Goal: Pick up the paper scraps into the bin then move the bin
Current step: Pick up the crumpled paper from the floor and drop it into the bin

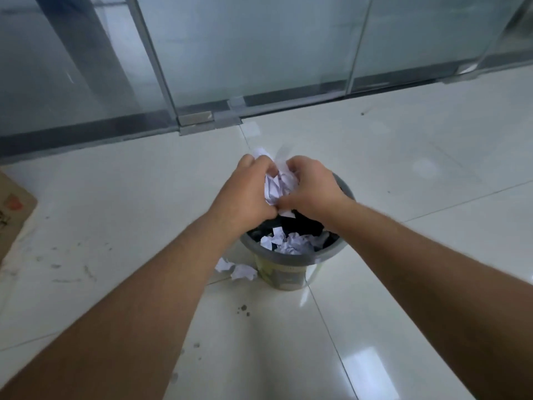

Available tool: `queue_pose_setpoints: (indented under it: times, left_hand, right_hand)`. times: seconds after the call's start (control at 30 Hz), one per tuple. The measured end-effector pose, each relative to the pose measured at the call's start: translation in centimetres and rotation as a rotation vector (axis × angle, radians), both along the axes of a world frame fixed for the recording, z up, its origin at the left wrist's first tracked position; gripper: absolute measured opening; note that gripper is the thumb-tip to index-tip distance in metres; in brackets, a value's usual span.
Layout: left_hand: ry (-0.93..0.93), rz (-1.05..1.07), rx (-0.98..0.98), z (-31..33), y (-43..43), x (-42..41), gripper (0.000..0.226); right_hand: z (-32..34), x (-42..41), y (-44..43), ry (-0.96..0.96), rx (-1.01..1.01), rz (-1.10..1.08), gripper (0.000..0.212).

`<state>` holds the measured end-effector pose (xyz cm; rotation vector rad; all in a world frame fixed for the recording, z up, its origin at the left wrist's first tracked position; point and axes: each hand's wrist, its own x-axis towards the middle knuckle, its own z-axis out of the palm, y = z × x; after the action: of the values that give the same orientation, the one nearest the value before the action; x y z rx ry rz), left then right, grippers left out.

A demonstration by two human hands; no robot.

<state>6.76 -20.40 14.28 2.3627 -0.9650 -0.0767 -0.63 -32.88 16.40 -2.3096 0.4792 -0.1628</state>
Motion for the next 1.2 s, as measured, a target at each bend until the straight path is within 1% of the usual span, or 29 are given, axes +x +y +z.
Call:
queue_pose_setpoints:
  times: [0.07,0.13,0.2,0.27,0.33,0.4,0.47,0.53,0.6,0.67,0.73,0.77,0.8,0.83,0.9,0.93,1.0,1.07,1.13,1.2]
  left_hand:
    - [-0.001,-0.017,0.016,-0.7,-1.7,-0.3,0.065]
    - [0.015,-0.024,0.024,-1.4,-3.0,-0.5,0.065]
    - [0.054,-0.037,0.042,-2.1,-3.8,-0.5,0.073]
    - [0.118,-0.082,0.085,-2.7,-4.1,-0.4,0.088]
    - [0.183,-0.146,0.112,-3.1,-3.8,-0.1,0.1]
    - [0.208,-0.166,0.123,-3.2,-3.1,0.2,0.103]
    - [0.232,-0.157,0.092,-3.1,-2.1,0.7,0.102]
    - [0.262,-0.106,0.003,-2.9,-0.6,1.4,0.097]
    - [0.272,0.008,-0.095,-2.9,1.6,2.6,0.089]
    - [0.313,0.136,-0.169,-3.3,4.7,4.0,0.082]
    - [0.359,0.236,-0.188,-4.3,8.2,5.1,0.077]
    - [0.374,0.286,-0.183,-5.0,10.1,5.6,0.074]
    - [0.39,0.342,-0.172,-6.0,12.0,6.1,0.07]
    - [0.413,0.401,-0.148,-7.2,13.9,6.4,0.068]
    - [0.469,0.507,-0.046,-10.2,17.5,6.6,0.069]
    - [0.491,0.534,0.044,-11.8,19.1,6.5,0.073]
    - [0.523,0.535,0.253,-15.2,21.8,5.9,0.085]
    - [0.54,0.52,0.388,-18.2,23.5,5.3,0.096]
    - [0.545,0.511,0.443,-20.7,24.4,4.9,0.105]
    - [0.55,0.511,0.461,-22.7,24.7,5.0,0.112]
  right_hand:
    - [-1.1,-0.2,-1.6,-0.014,-0.006,-0.041,0.04]
    - [-2.0,-0.3,-3.0,0.002,-0.021,-0.076,0.042]
    - [-2.6,-0.5,-4.1,0.043,-0.055,-0.072,0.057]
    - [-3.0,-1.0,-4.9,0.076,-0.1,-0.023,0.077]
    - [-2.9,-1.4,-5.4,0.102,-0.165,0.04,0.091]
    - [-2.7,-1.3,-5.6,0.157,-0.235,0.075,0.094]
    - [-2.4,-0.7,-5.2,0.234,-0.278,0.069,0.094]
    - [-2.0,0.1,-3.9,0.275,-0.328,0.038,0.099]
    - [-1.5,1.2,-2.2,0.268,-0.434,0.049,0.101]
    - [-0.9,2.3,-0.3,0.333,-0.57,0.081,0.098]
    - [-0.3,3.0,1.2,0.416,-0.657,0.098,0.09]
    - [-0.1,3.4,2.0,0.397,-0.676,0.097,0.083]
    - [-0.1,3.6,3.0,0.324,-0.674,0.104,0.074]
    - [-0.2,3.7,4.4,0.204,-0.626,0.128,0.063]
    - [-1.3,3.7,8.0,-0.014,-0.407,0.23,0.051]
    - [-2.3,3.6,10.0,-0.05,-0.308,0.302,0.05]
    - [-5.6,3.4,13.3,0.011,-0.185,0.409,0.051]
    - [-10.2,3.2,14.9,0.166,-0.094,0.4,0.057]
    - [-14.9,3.1,14.8,0.356,-0.054,0.325,0.065]
    - [-18.6,3.3,14.1,0.482,-0.09,0.251,0.069]
